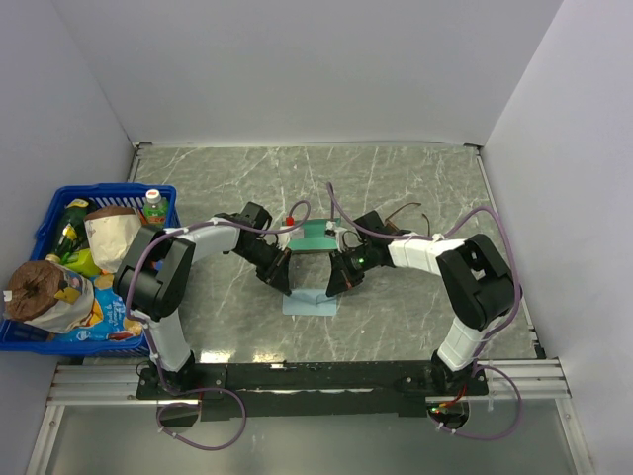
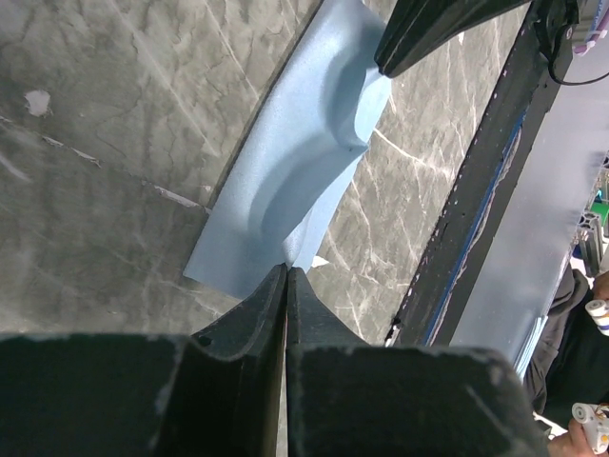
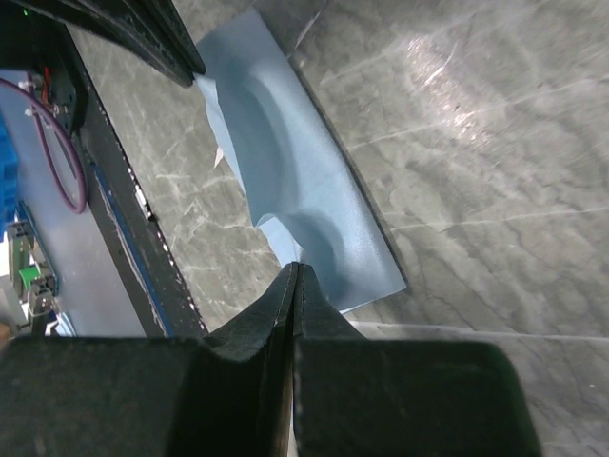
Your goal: Organize the sunglasses
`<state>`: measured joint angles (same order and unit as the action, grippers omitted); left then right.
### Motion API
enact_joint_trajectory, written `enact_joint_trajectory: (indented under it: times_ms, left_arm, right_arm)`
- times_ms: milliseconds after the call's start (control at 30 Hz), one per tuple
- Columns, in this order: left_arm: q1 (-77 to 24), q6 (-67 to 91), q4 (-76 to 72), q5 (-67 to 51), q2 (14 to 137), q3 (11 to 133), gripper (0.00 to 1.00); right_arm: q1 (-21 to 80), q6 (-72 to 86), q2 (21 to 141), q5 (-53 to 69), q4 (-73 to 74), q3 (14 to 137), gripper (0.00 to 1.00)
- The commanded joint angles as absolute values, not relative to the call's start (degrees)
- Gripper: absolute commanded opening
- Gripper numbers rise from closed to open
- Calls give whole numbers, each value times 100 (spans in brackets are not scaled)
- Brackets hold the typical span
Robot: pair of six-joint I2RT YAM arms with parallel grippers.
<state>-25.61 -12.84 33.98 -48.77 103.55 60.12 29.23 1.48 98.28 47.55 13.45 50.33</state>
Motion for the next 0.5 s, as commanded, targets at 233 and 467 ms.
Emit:
enact_joint_trajectory:
  times_ms: [233,467]
  left_arm:
    - [-2619,-1459,3472,-5089,10090,5950,8]
    - [-2663,-1459,3454,-5080,10116,5889,8]
  right_arm:
    - [3023,-132,9483,4860,1476,5010,0]
    - [3041,-202,9475,4878,1512,4975,0]
